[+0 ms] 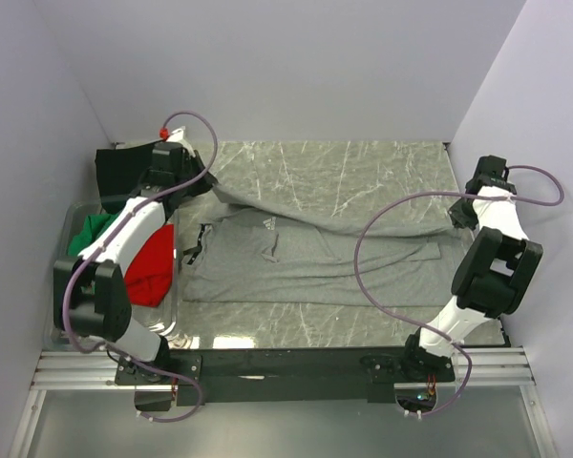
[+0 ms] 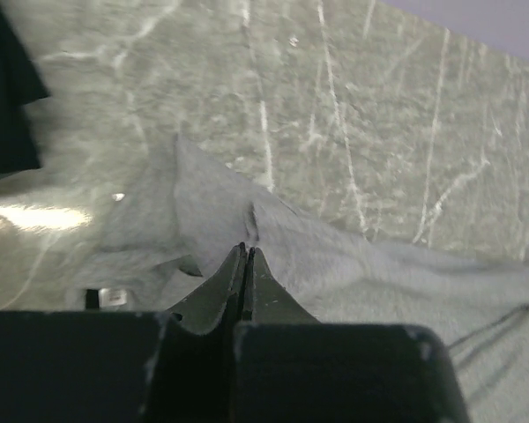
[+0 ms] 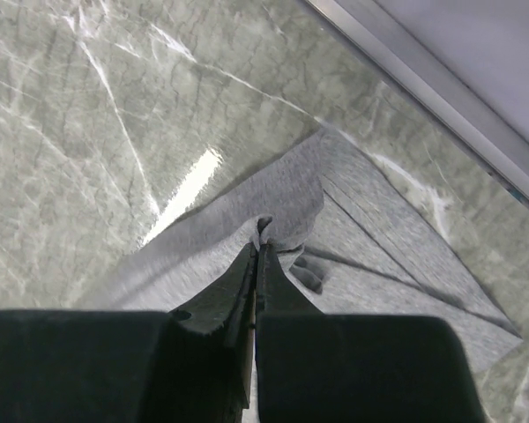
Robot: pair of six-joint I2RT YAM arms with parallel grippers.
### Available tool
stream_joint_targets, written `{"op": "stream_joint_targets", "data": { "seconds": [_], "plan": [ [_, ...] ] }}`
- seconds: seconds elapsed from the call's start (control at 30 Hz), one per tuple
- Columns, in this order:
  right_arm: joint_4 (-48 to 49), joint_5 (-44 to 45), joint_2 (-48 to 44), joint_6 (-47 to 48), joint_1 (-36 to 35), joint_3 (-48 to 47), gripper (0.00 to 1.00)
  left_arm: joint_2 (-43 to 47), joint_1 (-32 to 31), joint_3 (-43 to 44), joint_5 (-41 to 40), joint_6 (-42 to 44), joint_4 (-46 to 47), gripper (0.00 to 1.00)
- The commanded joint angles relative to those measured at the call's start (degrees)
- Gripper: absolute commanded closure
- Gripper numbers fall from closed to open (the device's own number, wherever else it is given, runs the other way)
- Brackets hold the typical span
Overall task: Fold and stack the t-shirts
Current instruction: Fold the tshirt
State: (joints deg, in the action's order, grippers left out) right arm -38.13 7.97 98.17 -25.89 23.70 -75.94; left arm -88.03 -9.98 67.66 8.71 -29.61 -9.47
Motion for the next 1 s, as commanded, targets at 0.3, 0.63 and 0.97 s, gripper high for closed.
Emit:
{"op": "stream_joint_targets", "data": {
  "seconds": [0.3,0.63,0.97],
  "plan": [
    [1.0,2.4,-6.3,-0.6,0.2,4.9,1.00,12.8,-0.1,-9.5,-11.2,-4.9,1.2,1.00],
    [0.0,5.7,-9.9,-2.0,1.0,8.5,1.00,22.2,-0.1,-15.9,-15.8,-8.4,-0.8,1.00],
    [-0.5,6.9,-13.7,-4.0,2.0,13.1,1.00,25.4,-0.1,-18.2,-15.7,-9.3,-5.5,1.00]
  ]
}}
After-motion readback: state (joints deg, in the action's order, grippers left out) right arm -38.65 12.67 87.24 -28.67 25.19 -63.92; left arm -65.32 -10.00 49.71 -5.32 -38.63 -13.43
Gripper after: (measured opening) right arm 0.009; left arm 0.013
